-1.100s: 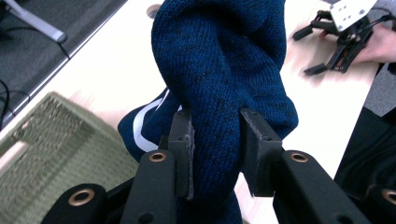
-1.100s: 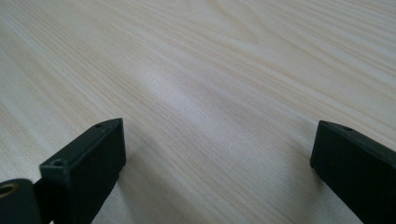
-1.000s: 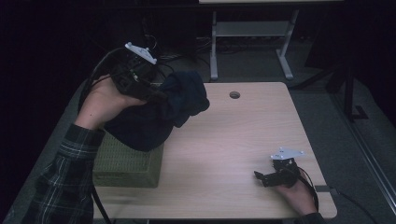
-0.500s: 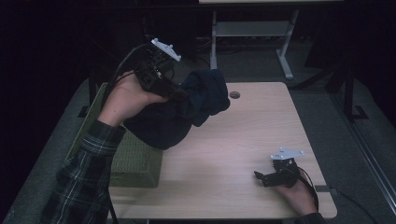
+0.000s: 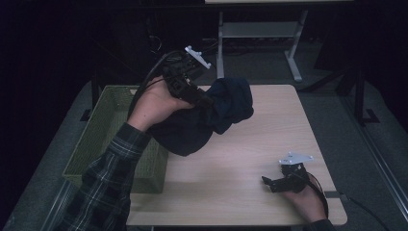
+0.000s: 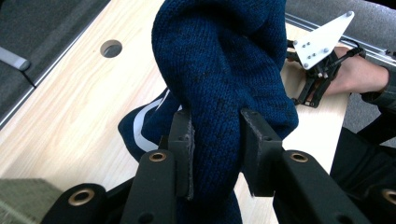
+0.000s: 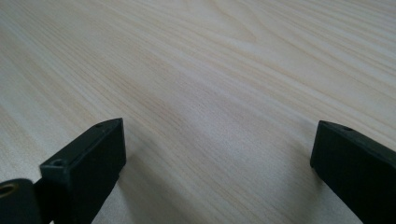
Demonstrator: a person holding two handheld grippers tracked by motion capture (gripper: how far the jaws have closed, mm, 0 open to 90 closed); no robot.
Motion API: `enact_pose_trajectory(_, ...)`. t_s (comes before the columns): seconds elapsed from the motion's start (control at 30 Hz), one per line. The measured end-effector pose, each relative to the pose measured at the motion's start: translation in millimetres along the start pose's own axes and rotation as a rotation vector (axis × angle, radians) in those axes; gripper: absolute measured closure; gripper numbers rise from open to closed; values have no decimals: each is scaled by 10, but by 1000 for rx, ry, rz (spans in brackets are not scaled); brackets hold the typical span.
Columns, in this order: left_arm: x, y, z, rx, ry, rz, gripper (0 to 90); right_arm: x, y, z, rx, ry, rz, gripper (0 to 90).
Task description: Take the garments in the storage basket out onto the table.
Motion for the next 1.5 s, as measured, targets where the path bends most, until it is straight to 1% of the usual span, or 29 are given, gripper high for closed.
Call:
enact_pose_trajectory(0.13,99,79,-54,3,1,9,680,-1,0,0,1,1,0,32)
enact_pose_trajectory(0.33,275,219,-87,11,-5,38,680,0,0,0,-1,1,-4,32)
enact_pose_trajectory(0.47,426,298,-90,-8,-10,53,680,-1,3,-1,-5,1,-2,31)
enact_pose_trajectory(0.53,510,349,-88,-2,-20,59,680,-1,6,-2,-6,0,-3,31)
enact_pose_trajectory(0.63,615,418,-87,-7,-28,67,680,-1,6,-2,-7,0,-5,31)
enact_pose_trajectory(0.73,737,497,-85,-21,-35,83,680,-1,6,-2,-7,0,-5,31)
enact_pose_trajectory(0.87,897,575,-65,-31,-51,98,680,-1,6,-2,-7,0,-5,31)
enact_pose_trajectory(0.9,927,580,-56,-25,-56,100,680,-1,6,-2,-7,0,-5,31)
enact_pose_trajectory(1.0,1063,610,-8,-43,-71,106,680,-1,7,-2,-8,-1,-4,31)
enact_pose_trajectory(1.03,1114,614,16,-42,-79,109,679,-1,7,-2,-8,0,-4,31)
enact_pose_trajectory(1.23,1410,664,143,-72,-106,145,678,2,6,-3,-8,0,-8,31)
enact_pose_trajectory(1.37,1587,680,194,-71,-119,148,677,3,5,-4,-7,1,-9,31)
enact_pose_trajectory(1.43,1670,662,224,-57,-128,137,675,1,3,-1,-4,-2,-9,31)
enact_pose_trajectory(1.47,1714,652,240,-59,-130,133,673,2,3,-1,-4,-2,-9,31)
enact_pose_trajectory(1.5,1754,639,257,-61,-131,138,671,0,4,-1,-4,-3,-9,31)
Point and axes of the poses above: each handheld gripper's, and its own axes: x roughly forward along the jaws, z roughly out of its underside, y roughly to its right, the point moved 7 cm from there along x, roughly forward along the jaws, and after that the axes turned 15 degrees about -z, right-handed, at the moved point
